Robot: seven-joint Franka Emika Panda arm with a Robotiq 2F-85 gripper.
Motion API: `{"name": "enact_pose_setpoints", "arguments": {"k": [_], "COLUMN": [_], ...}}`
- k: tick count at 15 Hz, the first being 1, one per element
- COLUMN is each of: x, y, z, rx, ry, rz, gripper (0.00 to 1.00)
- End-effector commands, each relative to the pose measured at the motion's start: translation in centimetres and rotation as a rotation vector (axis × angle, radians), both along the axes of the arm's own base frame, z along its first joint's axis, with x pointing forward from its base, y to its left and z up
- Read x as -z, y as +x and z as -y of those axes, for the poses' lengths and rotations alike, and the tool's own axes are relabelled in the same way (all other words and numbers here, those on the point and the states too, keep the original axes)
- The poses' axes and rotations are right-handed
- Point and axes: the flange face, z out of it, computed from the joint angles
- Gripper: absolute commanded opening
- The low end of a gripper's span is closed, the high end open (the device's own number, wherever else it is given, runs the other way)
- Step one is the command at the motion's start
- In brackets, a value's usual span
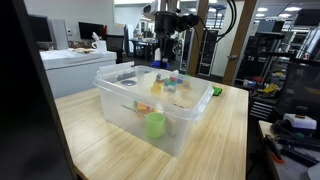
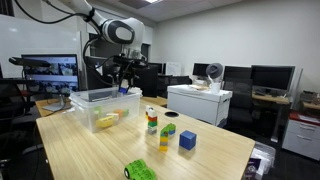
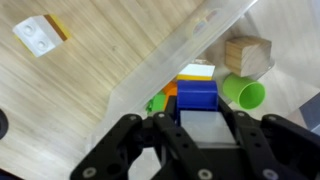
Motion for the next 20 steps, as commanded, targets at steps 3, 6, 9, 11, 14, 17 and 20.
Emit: {"name": "enact_pose_setpoints", "arguments": {"k": [3,6,9,11,14,17,20], "x": [0.2,-0.2,-0.7,-1.0,-0.6,0.7,3.1], "y": [-3.5,-2.6,-0.7,0.6,1.8,2.3,2.3], "z": [-0.9,-0.2,2.6,6.0,10.7,13.9,15.3], "rx": [-0.226,-0.213,-0.13,-0.016,0.169,0.331,0.448], "ry": [0.018,0.023,-0.001,-0.042,-0.097,-0.171,-0.25], "rz": [-0.042,-0.023,0.009,0.04,0.066,0.056,0.017], "gripper": [0.76,0.99,1.0,1.0,1.0,1.0,1.0]}}
